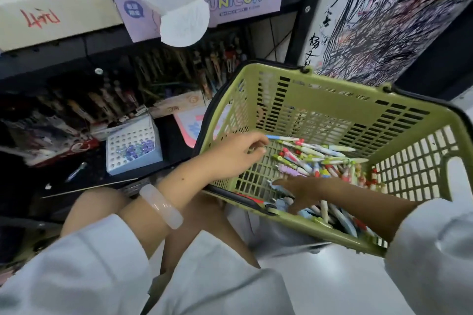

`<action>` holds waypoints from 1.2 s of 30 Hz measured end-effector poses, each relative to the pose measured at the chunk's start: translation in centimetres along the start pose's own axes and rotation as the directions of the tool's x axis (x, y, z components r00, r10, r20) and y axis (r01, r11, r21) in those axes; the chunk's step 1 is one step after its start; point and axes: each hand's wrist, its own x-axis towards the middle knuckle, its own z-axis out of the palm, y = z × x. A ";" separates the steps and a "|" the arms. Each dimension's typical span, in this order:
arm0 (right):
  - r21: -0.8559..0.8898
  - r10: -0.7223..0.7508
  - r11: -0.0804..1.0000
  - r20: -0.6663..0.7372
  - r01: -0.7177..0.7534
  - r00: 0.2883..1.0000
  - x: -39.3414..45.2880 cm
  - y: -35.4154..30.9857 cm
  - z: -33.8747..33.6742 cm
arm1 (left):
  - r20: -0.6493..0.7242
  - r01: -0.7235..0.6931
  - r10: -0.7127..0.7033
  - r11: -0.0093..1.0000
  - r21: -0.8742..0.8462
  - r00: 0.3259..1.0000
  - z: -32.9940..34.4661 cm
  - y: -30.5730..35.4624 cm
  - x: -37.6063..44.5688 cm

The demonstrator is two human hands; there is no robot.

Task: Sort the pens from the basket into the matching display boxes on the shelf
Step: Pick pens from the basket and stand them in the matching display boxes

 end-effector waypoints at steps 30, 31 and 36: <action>0.145 -0.121 0.982 0.003 0.120 0.993 0.6 0.5 1.1 | 0.071 0.069 -0.062 0.993 -0.100 0.996 0.7 -0.7 0.3; 0.192 -0.121 0.973 -0.031 0.125 0.992 0.2 0.8 0.8 | 0.065 0.068 -0.061 0.992 -0.105 0.996 0.7 -0.7 0.4; 0.624 -0.033 0.720 -0.407 0.304 0.913 -2.8 2.8 -2.5 | 0.061 0.073 -0.066 0.988 -0.133 0.996 0.7 -0.8 0.4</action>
